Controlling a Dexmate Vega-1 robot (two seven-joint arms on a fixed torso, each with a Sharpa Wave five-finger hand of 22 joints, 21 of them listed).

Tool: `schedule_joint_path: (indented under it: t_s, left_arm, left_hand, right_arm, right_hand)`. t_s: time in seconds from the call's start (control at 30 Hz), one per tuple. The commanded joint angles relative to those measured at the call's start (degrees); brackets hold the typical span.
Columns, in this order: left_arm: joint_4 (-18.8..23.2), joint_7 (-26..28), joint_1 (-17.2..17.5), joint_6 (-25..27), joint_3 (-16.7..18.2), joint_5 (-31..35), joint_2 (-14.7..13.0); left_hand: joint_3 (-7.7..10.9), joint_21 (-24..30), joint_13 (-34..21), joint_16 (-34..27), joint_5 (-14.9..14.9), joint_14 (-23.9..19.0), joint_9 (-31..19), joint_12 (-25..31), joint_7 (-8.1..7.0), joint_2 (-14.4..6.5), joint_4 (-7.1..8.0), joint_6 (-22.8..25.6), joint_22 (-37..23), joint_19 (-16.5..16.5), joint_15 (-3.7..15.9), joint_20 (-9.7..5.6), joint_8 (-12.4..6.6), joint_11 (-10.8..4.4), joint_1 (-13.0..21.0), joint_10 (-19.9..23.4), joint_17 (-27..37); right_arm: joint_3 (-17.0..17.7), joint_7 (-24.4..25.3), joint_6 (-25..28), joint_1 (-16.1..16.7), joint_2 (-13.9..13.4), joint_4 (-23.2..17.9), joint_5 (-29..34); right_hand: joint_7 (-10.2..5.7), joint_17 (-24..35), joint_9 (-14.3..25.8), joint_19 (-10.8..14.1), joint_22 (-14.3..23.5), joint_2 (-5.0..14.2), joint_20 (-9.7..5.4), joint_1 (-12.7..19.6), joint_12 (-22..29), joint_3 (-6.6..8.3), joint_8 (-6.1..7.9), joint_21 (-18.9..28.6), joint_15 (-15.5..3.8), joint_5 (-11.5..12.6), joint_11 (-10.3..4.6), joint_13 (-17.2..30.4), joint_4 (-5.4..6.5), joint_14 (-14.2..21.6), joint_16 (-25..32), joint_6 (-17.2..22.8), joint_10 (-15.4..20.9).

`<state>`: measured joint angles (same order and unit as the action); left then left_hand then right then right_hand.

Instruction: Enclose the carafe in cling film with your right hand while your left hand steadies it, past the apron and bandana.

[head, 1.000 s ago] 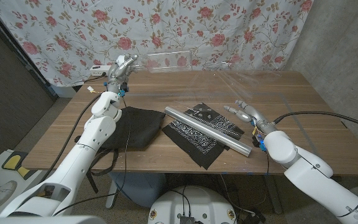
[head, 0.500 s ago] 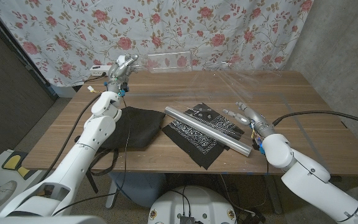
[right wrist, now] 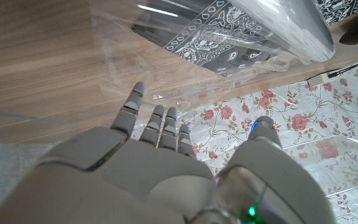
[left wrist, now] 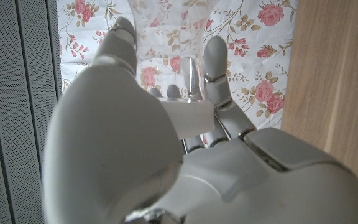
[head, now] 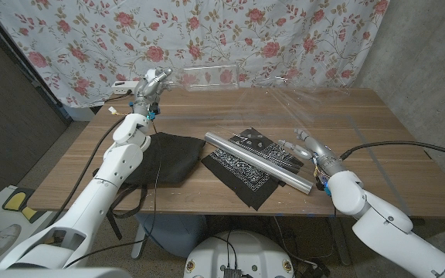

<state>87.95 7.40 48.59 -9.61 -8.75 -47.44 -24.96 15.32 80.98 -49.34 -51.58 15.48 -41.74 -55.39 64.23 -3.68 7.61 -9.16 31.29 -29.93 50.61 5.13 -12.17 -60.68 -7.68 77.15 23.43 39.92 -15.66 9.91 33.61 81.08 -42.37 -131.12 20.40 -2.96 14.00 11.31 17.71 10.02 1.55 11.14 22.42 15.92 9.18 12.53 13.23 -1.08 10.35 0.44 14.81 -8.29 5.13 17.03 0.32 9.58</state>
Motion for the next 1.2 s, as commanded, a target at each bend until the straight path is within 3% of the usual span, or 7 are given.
schedule_joint_path:
  t_s: [0.03, 0.5, 0.87, 1.2]
  left_arm:
    - [0.4, 0.3, 0.3, 0.3, 0.0, 0.2, -0.1]
    - [0.3, 0.2, 0.2, 0.3, -0.4, 0.3, 0.0]
    - [0.9, 0.0, 0.6, 0.1, -0.4, 0.3, 0.0]
    - [1.5, -0.1, 1.2, -0.1, -0.2, 0.6, -0.3]
  left_hand:
    - [0.46, 0.3, -0.1, -26.2, 0.3, -3.1, -0.2, 0.5, -0.37, -15.9, -0.05, -0.1, -0.2, -0.3, 2.93, -0.6, -0.61, -0.39, 15.7, -0.1, 0.2]
    - [0.54, 0.6, 0.2, -26.5, 0.4, -3.0, 0.1, 0.8, -0.31, -15.9, -0.05, -0.1, 0.0, -0.4, 3.14, -0.6, -1.12, -0.28, 15.7, 0.0, 0.0]
    - [0.48, 0.6, 1.1, -26.6, 0.5, -3.3, 1.5, 0.7, 0.04, -15.7, -0.17, 0.7, 0.5, -0.3, 3.16, -0.61, -0.99, -0.29, 15.8, 0.5, -0.8]
    - [0.44, 0.8, 1.0, -26.6, 0.7, -3.3, 1.4, 1.1, -0.01, -15.6, -0.13, 0.8, 0.7, -0.1, 3.16, -0.61, -1.49, -0.25, 15.8, 0.5, -1.3]
  right_arm:
    - [-0.7, 1.1, -0.3, 1.8, -1.0, -0.7, 3.1]
    - [-1.5, 0.5, -3.1, 2.5, -2.4, -0.5, 5.1]
    - [-1.8, 0.0, -2.6, 3.2, -3.1, -1.4, 7.1]
    - [-2.9, -0.4, -1.3, 3.6, -3.5, -2.2, 9.6]
  right_hand:
    - [-0.15, 0.3, 0.2, 2.0, 0.2, -0.69, -0.14, 0.4, 0.8, -0.18, 0.61, 0.6, -0.54, 0.6, 0.06, 0.4, -0.1, 2.1, 1.1, 1.3, 1.3]
    - [-0.49, 0.6, 0.2, 2.3, 0.3, -0.76, -0.37, 1.1, 1.1, -0.06, 1.01, 0.4, -1.1, 0.7, -0.44, 0.5, -0.24, 2.7, 1.4, 2.8, 2.2]
    - [-1.27, 0.9, 0.2, 2.7, 0.3, -0.88, -0.58, 1.6, 1.8, -0.04, 2.02, 0.1, -1.73, 0.9, -1.05, 0.8, -0.21, 3.7, 1.9, 6.4, 4.3]
    - [-1.43, 1.5, 0.2, 3.9, 0.4, -0.74, -1.82, 2.3, 2.7, 0.12, 2.41, 0.2, -2.72, 1.1, -1.46, 1.0, -0.23, 6.0, 3.1, 8.6, 6.4]
